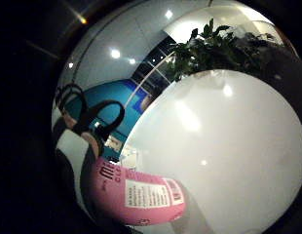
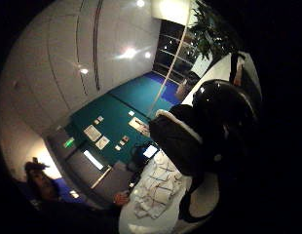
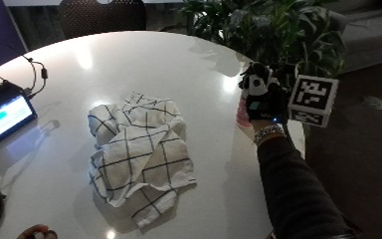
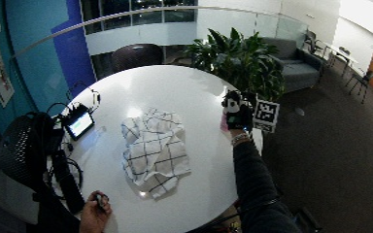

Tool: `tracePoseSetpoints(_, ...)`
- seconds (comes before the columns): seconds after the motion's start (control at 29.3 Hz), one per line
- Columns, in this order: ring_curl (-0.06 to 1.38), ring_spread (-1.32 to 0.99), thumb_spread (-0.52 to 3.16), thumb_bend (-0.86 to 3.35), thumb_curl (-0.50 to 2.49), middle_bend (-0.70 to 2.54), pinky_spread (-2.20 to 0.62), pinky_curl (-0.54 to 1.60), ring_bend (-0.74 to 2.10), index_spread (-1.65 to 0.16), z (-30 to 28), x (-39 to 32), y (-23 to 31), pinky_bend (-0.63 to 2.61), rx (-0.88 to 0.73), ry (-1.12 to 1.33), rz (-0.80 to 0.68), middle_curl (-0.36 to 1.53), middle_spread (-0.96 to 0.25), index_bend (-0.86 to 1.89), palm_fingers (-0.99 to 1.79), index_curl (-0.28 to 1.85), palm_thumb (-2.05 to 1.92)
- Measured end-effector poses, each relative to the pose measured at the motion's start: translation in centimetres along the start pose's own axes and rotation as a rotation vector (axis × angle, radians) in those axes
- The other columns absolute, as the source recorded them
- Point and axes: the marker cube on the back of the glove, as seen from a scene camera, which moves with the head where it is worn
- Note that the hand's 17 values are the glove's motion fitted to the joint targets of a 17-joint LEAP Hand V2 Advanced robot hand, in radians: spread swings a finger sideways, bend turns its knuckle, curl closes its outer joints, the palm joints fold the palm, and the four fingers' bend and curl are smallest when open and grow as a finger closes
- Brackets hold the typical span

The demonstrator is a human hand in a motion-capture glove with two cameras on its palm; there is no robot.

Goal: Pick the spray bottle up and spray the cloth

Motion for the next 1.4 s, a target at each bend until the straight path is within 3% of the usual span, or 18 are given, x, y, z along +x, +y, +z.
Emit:
tracePoseSetpoints(0.31, 0.46, -0.19, 1.24, -0.02, 0.20, 0.70, -0.29, 0.38, 0.65, -0.26, -0.9, 0.0, 1.4, 0.38, -0.028, -0.028, 0.000, 0.56, -0.20, 0.38, 1.50, 0.51, 0.48)
tracePoseSetpoints(0.48, 0.47, -0.19, 1.25, -0.01, 0.20, 0.74, -0.31, 0.39, 0.67, -0.26, -2.0, -0.8, 1.2, 0.40, -0.127, 0.018, -0.043, 0.57, -0.20, 0.40, 1.48, 0.53, 0.48)
tracePoseSetpoints(0.75, 0.47, -0.20, 1.26, -0.01, 0.20, 0.76, -0.31, 0.40, 0.70, -0.25, -1.0, -7.0, -2.0, 0.42, -0.480, 0.135, -0.204, 0.58, -0.20, 0.42, 1.46, 0.55, 0.48)
tracePoseSetpoints(1.03, 0.46, -0.20, 1.27, -0.02, 0.19, 0.78, -0.32, 0.39, 0.71, -0.25, 0.7, -11.1, -1.8, 0.42, -0.849, 0.363, -0.314, 0.58, -0.20, 0.44, 1.44, 0.56, 0.47)
tracePoseSetpoints(1.4, 0.45, -0.20, 1.28, -0.02, 0.18, 0.78, -0.31, 0.39, 0.72, -0.25, 4.7, -12.6, 1.1, 0.42, -1.185, 0.678, -0.335, 0.58, -0.20, 0.45, 1.43, 0.56, 0.42)
